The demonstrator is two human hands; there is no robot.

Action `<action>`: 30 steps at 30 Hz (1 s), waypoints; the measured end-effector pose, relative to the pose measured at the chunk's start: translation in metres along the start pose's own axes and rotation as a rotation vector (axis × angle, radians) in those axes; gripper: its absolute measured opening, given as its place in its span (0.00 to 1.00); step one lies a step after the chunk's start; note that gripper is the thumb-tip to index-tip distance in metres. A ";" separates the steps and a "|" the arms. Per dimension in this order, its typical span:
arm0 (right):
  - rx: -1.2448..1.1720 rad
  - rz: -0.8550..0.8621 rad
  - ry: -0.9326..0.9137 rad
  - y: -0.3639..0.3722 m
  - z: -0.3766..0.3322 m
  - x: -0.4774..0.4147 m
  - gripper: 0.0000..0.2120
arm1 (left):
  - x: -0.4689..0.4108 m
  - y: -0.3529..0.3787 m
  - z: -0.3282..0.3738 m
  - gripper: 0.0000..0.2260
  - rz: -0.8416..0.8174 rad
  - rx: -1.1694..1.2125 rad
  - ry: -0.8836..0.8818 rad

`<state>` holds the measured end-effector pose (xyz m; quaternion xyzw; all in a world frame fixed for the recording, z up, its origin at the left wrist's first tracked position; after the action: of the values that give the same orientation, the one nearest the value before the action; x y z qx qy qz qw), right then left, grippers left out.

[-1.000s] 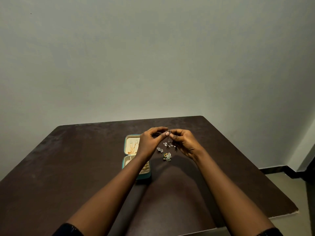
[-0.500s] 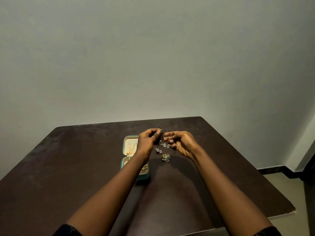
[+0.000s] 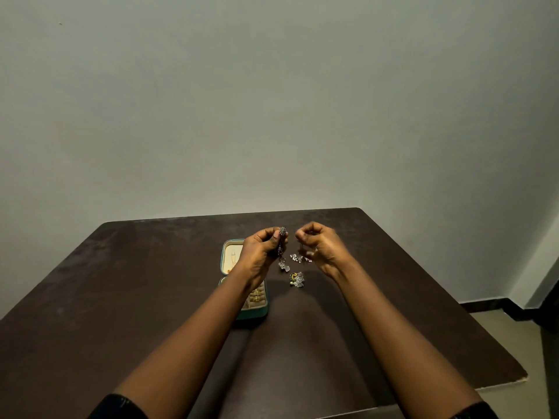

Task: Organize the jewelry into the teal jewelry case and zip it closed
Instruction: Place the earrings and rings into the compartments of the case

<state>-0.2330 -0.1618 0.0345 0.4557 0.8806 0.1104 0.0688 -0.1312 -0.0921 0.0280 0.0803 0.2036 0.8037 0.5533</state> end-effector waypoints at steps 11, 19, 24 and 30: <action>0.005 -0.026 -0.024 0.027 -0.009 0.010 0.08 | 0.013 -0.026 0.022 0.07 0.042 -0.057 0.042; -0.008 -0.082 0.014 0.064 0.008 0.013 0.07 | 0.026 -0.061 0.037 0.07 0.097 -0.097 0.041; -0.023 -0.089 0.066 0.080 0.033 0.009 0.07 | 0.027 -0.097 0.037 0.08 0.187 -0.183 0.008; -0.011 -0.071 0.142 0.090 0.067 0.003 0.07 | 0.029 -0.131 0.012 0.09 0.280 -0.178 -0.074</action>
<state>-0.1491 -0.1007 -0.0073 0.4147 0.8983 0.1448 0.0124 -0.0256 -0.0222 -0.0189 0.0881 0.0976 0.8843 0.4480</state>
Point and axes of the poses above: each hand's wrist, its own x-axis away from the middle knuckle, its own y-axis out of the palm, z = x × y, the point moved 10 cm from there along -x, towards the middle knuckle, and after that the axes turned 2 degrees about -z, right-handed, at the moved point
